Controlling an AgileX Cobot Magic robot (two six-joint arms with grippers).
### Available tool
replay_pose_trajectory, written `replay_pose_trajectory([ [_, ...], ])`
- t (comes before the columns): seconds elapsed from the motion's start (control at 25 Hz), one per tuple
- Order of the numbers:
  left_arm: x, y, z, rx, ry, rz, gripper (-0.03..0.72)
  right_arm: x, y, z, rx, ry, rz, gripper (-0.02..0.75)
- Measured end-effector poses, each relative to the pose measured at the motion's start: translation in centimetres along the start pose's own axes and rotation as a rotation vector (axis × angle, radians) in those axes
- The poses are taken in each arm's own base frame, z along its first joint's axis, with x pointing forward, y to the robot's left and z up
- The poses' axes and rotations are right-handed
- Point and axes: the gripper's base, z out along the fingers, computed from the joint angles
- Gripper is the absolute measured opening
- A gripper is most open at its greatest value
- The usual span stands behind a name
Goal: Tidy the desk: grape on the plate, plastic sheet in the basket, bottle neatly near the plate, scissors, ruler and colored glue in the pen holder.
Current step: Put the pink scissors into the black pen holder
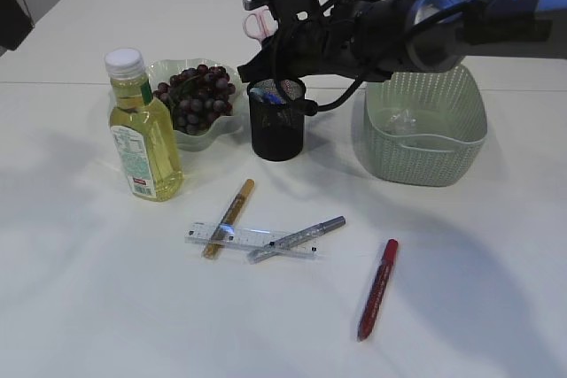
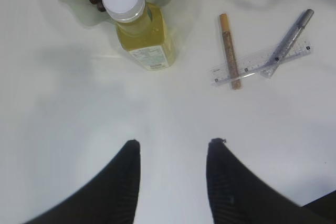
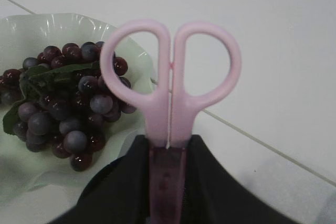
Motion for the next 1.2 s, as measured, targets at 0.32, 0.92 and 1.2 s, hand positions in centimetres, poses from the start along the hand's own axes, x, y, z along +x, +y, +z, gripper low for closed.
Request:
replay_pose_trajectory([
  [0.32, 0.0, 0.02, 0.0, -0.002, 0.0, 0.001, 0.308, 0.01, -0.01, 0.0, 0.001, 0.001, 0.008, 0.16],
  [0.92, -0.01, 0.11, 0.0, -0.013, -0.001, 0.006, 0.308, 0.15, -0.08, 0.05, 0.011, 0.01, 0.036, 0.202],
  [1.2, -0.01, 0.13, 0.0, -0.015, -0.001, 0.007, 0.308, 0.32, -0.27, 0.04, 0.032, 0.028, 0.054, 0.271],
])
